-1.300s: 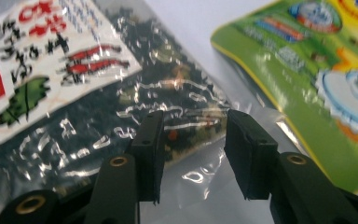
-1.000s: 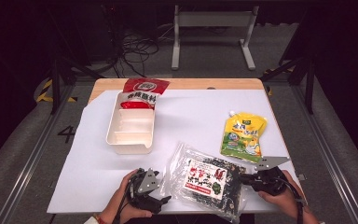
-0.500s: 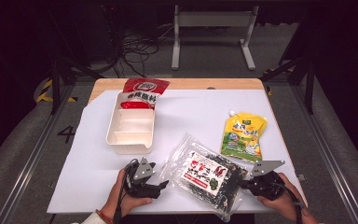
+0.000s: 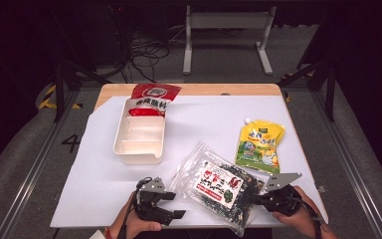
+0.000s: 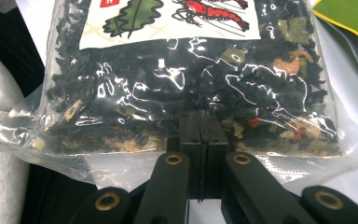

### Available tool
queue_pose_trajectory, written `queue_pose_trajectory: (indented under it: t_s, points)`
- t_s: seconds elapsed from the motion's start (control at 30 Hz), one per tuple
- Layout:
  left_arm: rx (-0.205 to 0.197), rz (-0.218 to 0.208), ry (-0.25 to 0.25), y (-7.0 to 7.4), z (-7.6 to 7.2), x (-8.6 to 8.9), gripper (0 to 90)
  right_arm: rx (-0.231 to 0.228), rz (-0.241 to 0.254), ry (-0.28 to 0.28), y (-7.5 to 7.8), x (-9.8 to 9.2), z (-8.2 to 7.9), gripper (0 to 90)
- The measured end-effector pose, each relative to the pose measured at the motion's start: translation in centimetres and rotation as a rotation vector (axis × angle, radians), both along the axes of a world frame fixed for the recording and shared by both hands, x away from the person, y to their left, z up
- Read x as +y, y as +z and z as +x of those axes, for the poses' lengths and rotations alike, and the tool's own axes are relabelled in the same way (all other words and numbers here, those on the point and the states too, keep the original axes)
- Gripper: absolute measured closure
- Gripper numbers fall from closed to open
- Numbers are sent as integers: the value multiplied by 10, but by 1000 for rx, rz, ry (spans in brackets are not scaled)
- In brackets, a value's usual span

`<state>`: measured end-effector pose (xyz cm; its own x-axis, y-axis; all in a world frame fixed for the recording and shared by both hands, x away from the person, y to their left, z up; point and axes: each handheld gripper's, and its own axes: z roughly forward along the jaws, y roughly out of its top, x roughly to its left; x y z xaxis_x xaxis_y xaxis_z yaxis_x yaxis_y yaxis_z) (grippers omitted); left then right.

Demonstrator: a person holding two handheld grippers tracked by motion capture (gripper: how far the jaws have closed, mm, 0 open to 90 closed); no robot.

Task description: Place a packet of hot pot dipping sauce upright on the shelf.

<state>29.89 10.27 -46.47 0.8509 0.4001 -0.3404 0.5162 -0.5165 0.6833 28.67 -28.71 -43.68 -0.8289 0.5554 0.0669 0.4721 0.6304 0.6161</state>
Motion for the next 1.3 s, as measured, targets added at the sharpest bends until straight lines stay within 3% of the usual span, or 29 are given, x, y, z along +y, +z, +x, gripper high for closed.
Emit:
queue_pose_trajectory:
  t_s: [0.13, 0.3, 0.37, 0.53, 0.6, 0.8, 0.87, 0.9, 1.03, 1.1, 1.2, 1.23, 1.3]
  points:
    - [29, -33, -10, -1, 9, -8, 240, 11, 18, 3, -2, -1, 2, 900]
    - [22, -44, 2, -2, 15, -15, 224, -3, 1, 9, -1, 2, 1, 900]
    - [24, -55, 13, -3, 19, -19, 206, -4, 7, 8, -2, 3, 2, 900]
    - [47, -98, 97, -4, 32, -28, 171, -7, 10, 4, -2, 5, 2, 900]
    - [66, -125, 89, -5, 38, -30, 156, -6, 15, 2, -3, 5, 2, 900]
    - [53, -160, 99, -4, 48, -45, 156, 0, 12, 5, -3, 6, 3, 900]
    - [74, -195, 123, -4, 59, -54, 167, 0, 11, 7, -4, 6, 3, 900]
    - [56, -202, 131, -3, 62, -59, 174, 2, 13, 8, -4, 6, 3, 900]
    - [68, -229, 121, -2, 68, -71, 231, 0, 3, 12, -4, 8, 3, 900]
    - [71, -256, 87, -3, 70, -80, 279, -4, -2, 15, -4, 8, 2, 900]
    - [61, -286, 75, -3, 70, -89, 320, 0, -5, 17, -4, 8, 2, 900]
    - [57, -326, 58, -2, 71, -91, 366, 1, -5, 18, -5, 8, 2, 900]
    - [38, -344, 46, 3, 72, -92, 502, -3, -5, 15, -5, 8, 1, 900]
